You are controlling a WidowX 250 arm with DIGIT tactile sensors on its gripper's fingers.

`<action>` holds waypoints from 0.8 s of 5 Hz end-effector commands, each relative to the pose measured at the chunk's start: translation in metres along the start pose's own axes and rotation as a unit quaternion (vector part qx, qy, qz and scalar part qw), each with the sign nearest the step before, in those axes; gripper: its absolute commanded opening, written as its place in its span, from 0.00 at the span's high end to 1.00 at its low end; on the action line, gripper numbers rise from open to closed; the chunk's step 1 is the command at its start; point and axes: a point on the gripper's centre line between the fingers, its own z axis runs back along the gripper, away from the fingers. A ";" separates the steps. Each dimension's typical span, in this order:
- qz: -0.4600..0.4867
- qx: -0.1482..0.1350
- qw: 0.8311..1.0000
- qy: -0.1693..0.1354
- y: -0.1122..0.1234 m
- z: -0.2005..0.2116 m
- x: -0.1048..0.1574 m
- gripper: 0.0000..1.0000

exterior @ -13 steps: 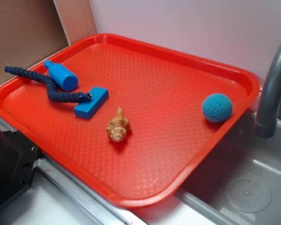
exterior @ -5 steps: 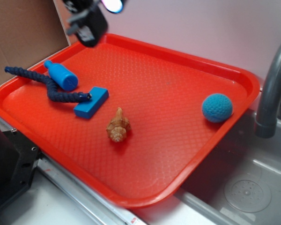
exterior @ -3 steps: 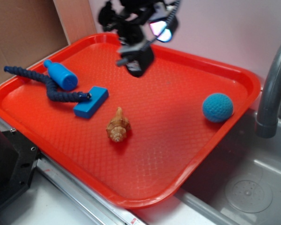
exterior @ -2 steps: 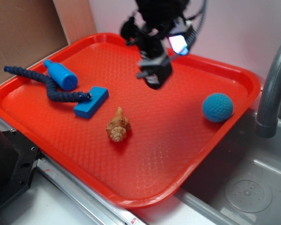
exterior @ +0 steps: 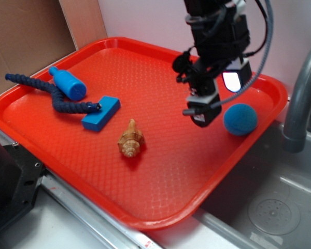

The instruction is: Grab the blue ball.

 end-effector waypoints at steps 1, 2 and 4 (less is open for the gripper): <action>-0.034 -0.004 0.999 -0.006 -0.001 -0.014 0.018 0.00; -0.037 0.001 0.999 0.003 -0.001 -0.020 0.019 1.00; -0.025 -0.001 1.000 0.000 0.001 -0.019 0.015 1.00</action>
